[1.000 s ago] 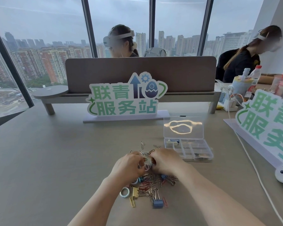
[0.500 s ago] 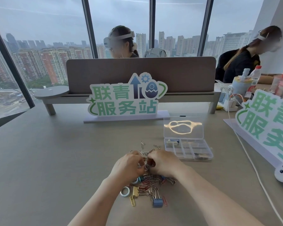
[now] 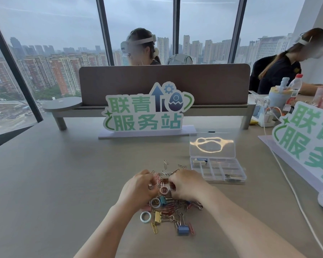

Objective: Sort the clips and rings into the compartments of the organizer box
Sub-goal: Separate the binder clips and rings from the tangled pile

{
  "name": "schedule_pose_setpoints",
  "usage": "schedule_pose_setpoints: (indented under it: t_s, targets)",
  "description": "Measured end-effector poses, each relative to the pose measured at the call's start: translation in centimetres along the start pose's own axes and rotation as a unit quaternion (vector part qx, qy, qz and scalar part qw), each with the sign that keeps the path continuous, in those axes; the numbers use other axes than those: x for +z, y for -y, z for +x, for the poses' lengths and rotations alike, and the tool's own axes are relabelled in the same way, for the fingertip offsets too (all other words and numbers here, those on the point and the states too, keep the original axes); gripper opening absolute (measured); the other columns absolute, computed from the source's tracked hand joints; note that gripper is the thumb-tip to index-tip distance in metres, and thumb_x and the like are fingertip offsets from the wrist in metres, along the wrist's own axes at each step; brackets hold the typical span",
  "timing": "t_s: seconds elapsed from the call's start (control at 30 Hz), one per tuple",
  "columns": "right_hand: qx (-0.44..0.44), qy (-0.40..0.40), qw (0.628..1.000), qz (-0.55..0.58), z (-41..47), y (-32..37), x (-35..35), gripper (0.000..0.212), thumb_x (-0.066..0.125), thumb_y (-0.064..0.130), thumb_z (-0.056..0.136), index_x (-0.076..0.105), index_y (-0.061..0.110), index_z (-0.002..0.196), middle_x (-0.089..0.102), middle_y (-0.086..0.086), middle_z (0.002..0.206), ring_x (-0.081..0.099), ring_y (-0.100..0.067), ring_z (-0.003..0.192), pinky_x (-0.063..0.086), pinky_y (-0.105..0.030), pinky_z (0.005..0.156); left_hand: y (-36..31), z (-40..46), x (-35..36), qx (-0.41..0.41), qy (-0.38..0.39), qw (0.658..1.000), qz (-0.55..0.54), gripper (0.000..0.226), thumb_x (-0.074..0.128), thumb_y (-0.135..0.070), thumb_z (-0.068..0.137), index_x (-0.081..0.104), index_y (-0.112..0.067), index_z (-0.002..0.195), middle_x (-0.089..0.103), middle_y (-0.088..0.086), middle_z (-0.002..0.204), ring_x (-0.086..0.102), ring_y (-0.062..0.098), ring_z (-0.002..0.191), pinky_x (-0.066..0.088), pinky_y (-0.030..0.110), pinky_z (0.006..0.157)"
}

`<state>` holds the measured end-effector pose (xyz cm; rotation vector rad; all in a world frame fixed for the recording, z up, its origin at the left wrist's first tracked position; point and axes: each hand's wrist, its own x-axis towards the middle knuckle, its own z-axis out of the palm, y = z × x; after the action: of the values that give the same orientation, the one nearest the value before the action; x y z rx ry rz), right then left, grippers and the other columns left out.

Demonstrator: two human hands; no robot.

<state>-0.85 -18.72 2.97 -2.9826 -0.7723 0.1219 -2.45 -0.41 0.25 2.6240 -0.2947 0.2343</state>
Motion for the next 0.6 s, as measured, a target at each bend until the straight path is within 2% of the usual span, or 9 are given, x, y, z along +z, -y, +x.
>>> schedule_pose_setpoints:
  t_s: [0.17, 0.23, 0.33, 0.5, 0.6]
  targets:
    - [0.032, -0.017, 0.999, 0.024, -0.4, 0.0, 0.6, 0.017, 0.058, 0.029, 0.08, 0.062, 0.013, 0.085, 0.065, -0.006, 0.085, 0.061, -0.026, 0.077, 0.051, -0.036, 0.067, -0.2, -0.5, -0.1, 0.003, -0.015, 1.0, -0.005, 0.005, 0.062, -0.025, 0.08, 0.058, -0.024, 0.077, 0.056, -0.012, 0.09, 0.05, 0.01, 0.066, 0.037, 0.023, 0.057]
    - [0.045, -0.02, 0.998, 0.04, -0.6, -0.3, 0.9, 0.015, 0.057, 0.027, 0.078, 0.062, 0.014, 0.083, 0.065, -0.004, 0.083, 0.061, -0.024, 0.075, 0.052, -0.035, 0.067, -0.2, -0.6, -0.1, -0.003, -0.027, 1.0, -0.007, 0.007, 0.062, -0.026, 0.08, 0.057, -0.025, 0.076, 0.058, -0.012, 0.091, 0.054, 0.011, 0.069, 0.041, 0.024, 0.058]
    - [0.06, -0.037, 0.996, 0.062, -0.9, -0.8, 1.1, 0.01, 0.055, 0.022, 0.077, 0.062, 0.016, 0.08, 0.064, -0.001, 0.08, 0.057, -0.019, 0.07, 0.043, -0.028, 0.057, 0.1, -0.8, -0.2, -0.007, -0.056, 0.998, -0.007, 0.009, 0.062, -0.029, 0.083, 0.058, -0.025, 0.076, 0.06, -0.012, 0.091, 0.058, 0.012, 0.074, 0.049, 0.029, 0.062]
    - [0.082, -0.063, 0.987, 0.122, -1.4, -2.1, 0.8, 0.003, 0.058, 0.024, 0.078, 0.06, 0.024, 0.075, 0.067, 0.006, 0.078, 0.062, -0.015, 0.073, 0.048, -0.029, 0.066, 0.8, -0.3, -0.9, -0.023, -0.086, 0.996, -0.01, 0.011, 0.064, -0.028, 0.083, 0.058, -0.025, 0.074, 0.06, -0.013, 0.088, 0.058, 0.01, 0.075, 0.049, 0.028, 0.063]
    - [0.098, -0.09, 0.981, 0.142, -2.0, -3.7, 0.2, 0.004, 0.06, 0.023, 0.077, 0.06, 0.023, 0.074, 0.067, 0.007, 0.079, 0.062, -0.014, 0.075, 0.047, -0.027, 0.064, 0.6, 0.2, -1.0, -0.016, -0.09, 0.996, -0.014, 0.01, 0.064, -0.026, 0.082, 0.059, -0.025, 0.074, 0.058, -0.015, 0.087, 0.058, 0.007, 0.074, 0.051, 0.029, 0.064]
